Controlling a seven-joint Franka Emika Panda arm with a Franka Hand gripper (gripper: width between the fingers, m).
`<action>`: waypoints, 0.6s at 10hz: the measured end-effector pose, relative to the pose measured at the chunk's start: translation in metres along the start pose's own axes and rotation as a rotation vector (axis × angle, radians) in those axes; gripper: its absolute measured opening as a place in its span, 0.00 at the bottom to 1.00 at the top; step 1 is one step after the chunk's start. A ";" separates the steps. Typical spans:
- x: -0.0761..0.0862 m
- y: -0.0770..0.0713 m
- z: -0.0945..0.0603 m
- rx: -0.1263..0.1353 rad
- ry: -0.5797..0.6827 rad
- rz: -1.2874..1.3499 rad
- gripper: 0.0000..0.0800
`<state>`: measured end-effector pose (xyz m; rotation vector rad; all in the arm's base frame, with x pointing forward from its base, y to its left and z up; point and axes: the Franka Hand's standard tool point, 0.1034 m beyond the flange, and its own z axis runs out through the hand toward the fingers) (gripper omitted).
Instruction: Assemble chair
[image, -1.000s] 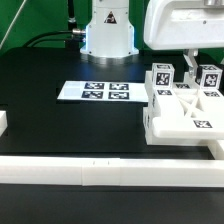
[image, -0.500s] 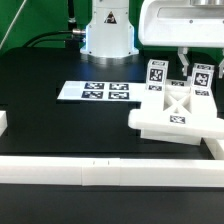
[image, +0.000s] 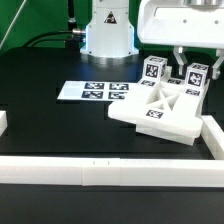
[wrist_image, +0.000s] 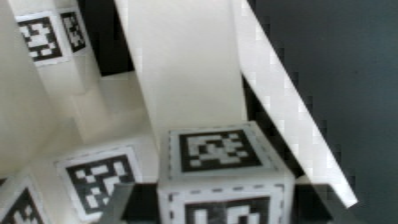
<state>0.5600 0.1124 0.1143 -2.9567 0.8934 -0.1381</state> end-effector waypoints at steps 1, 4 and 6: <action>0.000 -0.001 -0.005 0.006 0.001 -0.006 0.52; 0.002 -0.008 -0.031 0.037 0.000 -0.011 0.78; 0.002 -0.006 -0.025 0.030 0.000 -0.011 0.81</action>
Offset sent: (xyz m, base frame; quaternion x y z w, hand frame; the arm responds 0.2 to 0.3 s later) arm -0.0072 0.0056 0.0414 0.0077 -0.0302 0.0117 0.9994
